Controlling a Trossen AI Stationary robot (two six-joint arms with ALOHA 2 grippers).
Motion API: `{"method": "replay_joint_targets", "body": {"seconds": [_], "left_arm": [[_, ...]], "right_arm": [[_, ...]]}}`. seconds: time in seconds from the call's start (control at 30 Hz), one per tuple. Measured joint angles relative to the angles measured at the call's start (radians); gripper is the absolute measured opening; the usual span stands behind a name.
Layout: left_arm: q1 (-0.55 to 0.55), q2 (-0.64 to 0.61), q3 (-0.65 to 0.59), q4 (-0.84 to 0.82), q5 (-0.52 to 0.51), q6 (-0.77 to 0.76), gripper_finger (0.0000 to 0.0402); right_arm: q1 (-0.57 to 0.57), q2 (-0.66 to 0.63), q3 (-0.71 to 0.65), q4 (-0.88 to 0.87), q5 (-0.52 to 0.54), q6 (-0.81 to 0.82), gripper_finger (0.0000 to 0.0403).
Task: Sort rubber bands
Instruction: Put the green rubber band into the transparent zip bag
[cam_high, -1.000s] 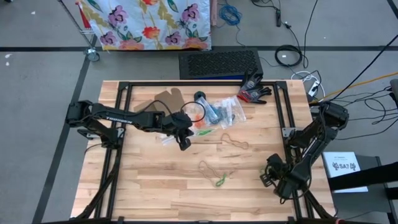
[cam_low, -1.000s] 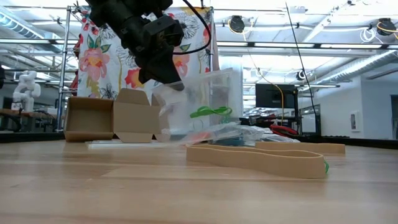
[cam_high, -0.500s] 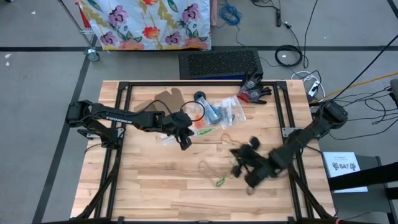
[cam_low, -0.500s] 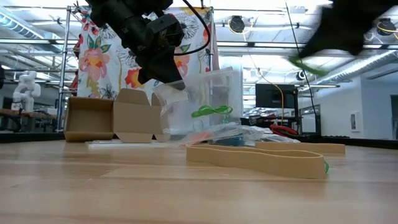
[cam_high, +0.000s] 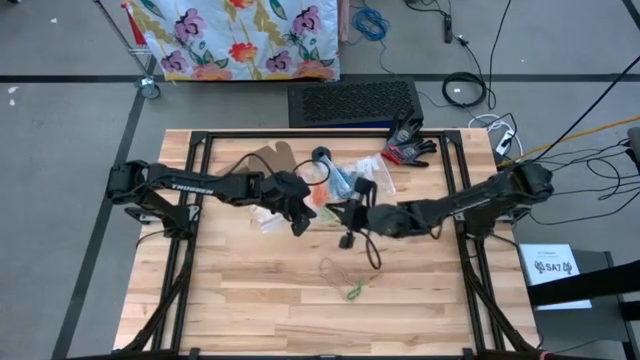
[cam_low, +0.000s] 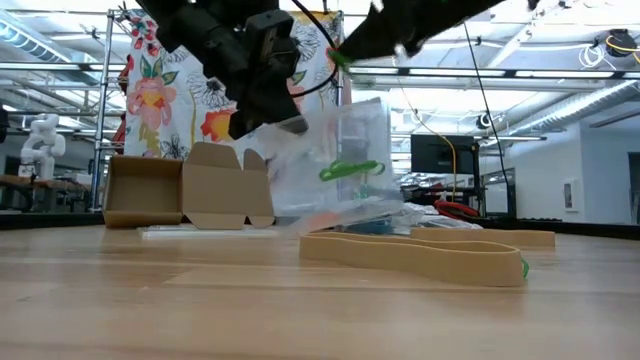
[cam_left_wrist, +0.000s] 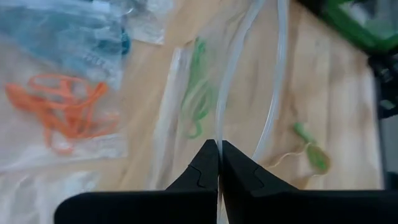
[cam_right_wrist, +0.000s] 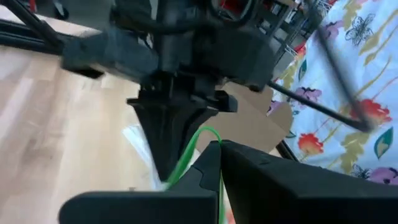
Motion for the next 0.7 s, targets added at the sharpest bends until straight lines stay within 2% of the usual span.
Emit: {"method": "replay_joint_targets", "body": {"seconds": [0.2, 0.33, 0.47, 0.7], "left_arm": [[0.014, 0.000, 0.000, 0.036, 0.039, -0.020, 0.0006], [0.016, 0.000, 0.000, 0.036, 0.039, -0.019, 0.0006], [0.016, 0.000, 0.000, 0.039, 0.039, -0.019, 0.0006], [0.016, 0.000, 0.000, 0.047, 0.039, -0.017, 0.0006]], "right_arm": [[-0.038, 0.090, 0.000, 0.180, -0.044, -0.116, 0.0000], [-0.036, 0.129, 0.000, 0.173, -0.056, -0.133, 0.0000], [-0.039, 0.179, 0.000, 0.118, -0.055, -0.074, 0.0000], [-0.057, 0.190, -0.001, -0.034, -0.061, 0.169, 0.0000]]}}
